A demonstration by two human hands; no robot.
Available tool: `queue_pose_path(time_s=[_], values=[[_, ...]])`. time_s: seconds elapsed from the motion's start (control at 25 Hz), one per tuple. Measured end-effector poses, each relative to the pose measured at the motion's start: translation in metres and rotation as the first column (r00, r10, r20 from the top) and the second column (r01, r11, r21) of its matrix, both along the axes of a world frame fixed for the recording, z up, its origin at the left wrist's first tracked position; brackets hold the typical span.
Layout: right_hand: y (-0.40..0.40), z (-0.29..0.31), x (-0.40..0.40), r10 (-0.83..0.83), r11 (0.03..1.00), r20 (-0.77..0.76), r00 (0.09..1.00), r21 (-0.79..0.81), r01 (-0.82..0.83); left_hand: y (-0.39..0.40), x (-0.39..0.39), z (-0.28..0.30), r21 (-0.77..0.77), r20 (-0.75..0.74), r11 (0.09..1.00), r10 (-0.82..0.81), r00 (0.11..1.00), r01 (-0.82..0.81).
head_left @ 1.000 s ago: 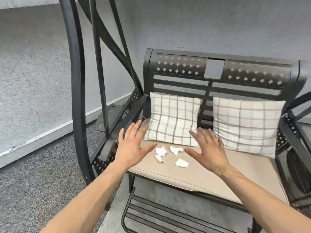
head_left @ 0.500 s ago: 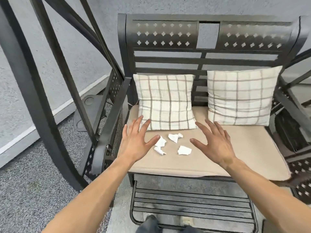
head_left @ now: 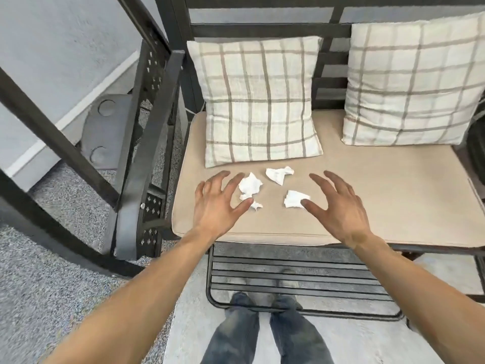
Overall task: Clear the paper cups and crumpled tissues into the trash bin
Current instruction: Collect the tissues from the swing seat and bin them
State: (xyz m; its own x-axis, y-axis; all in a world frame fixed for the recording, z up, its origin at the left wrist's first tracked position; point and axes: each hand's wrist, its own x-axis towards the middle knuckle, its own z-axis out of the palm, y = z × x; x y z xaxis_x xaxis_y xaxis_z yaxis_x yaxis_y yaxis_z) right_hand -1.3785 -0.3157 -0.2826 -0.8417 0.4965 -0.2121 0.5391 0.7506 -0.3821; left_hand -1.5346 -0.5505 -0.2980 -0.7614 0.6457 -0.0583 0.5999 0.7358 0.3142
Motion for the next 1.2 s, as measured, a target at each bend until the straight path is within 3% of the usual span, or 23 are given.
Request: queue_pose_path(time_s=[0.32, 0.52, 0.72, 0.96, 1.2], values=[[0.021, -0.137, -0.031, 0.083, 0.997, 0.121, 0.989, -0.017, -0.081, 0.026, 0.000, -0.135, -0.234, 0.093, 0.972, -0.005, 0.996, 0.027], [0.021, -0.186, -0.042, 0.082, 0.997, 0.198, 0.977, -0.016, -0.081, 0.039, -0.002, -0.175, -0.354, 0.074, 0.934, -0.030, 0.997, 0.054], [0.016, -0.197, -0.047, 0.064, 0.997, 0.124, 0.990, -0.041, -0.060, 0.045, -0.006, -0.187, -0.277, 0.014, 0.958, -0.074, 0.997, 0.075], [0.018, -0.186, -0.060, 0.072, 0.989, 0.186, 0.980, -0.141, -0.046, 0.032, -0.009, -0.177, -0.198, 0.134, 0.980, 0.001, 0.991, 0.026], [0.030, -0.169, -0.093, 0.018, 0.978, -0.019, 1.000, -0.209, -0.022, 0.033, -0.034, -0.155, -0.052, 0.223, 0.994, 0.108, 0.969, -0.098]])
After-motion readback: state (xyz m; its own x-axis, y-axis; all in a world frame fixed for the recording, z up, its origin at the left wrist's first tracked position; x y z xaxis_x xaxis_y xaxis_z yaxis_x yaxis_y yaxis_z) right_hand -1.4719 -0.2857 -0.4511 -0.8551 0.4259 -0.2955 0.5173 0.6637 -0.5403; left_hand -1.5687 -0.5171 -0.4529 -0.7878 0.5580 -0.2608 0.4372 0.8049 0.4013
